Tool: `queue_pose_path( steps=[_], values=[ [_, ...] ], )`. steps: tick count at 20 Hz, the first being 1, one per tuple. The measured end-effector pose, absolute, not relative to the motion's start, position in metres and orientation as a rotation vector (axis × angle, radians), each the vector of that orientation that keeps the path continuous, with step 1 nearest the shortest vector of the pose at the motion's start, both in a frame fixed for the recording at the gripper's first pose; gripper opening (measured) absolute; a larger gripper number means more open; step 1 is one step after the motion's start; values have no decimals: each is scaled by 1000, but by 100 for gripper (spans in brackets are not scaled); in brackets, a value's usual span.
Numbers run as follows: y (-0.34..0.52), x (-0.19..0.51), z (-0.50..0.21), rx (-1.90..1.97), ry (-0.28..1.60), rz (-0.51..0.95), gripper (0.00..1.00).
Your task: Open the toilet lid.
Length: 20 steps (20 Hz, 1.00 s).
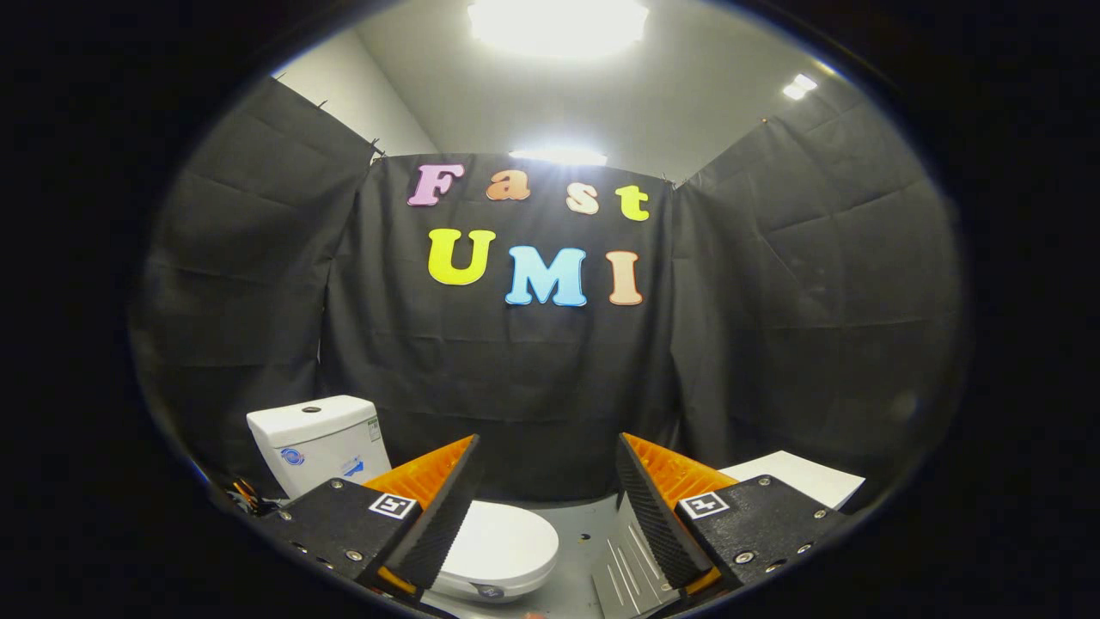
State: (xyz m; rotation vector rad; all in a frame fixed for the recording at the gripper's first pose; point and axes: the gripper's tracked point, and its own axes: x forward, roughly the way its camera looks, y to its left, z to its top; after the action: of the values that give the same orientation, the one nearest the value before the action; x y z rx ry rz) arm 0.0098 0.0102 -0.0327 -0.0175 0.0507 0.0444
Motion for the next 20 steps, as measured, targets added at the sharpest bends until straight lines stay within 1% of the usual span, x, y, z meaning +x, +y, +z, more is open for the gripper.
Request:
queue_pose_path(
  steps=[4, 8, 12, 14, 16, 20],
  values=[
    [4, 10, -30, -85, 4, 21, 95],
    [13, 12, -48, -31, 41, 36, 95],
    [19, 19, -74, 38, 79, 46, 95],
    [11, 26, -97, 29, 119, 4, 95],
    [15, 28, -114, 48, 146, 1, 95],
    [27, 36, -147, 197, 176, 17, 95]
  ],
)
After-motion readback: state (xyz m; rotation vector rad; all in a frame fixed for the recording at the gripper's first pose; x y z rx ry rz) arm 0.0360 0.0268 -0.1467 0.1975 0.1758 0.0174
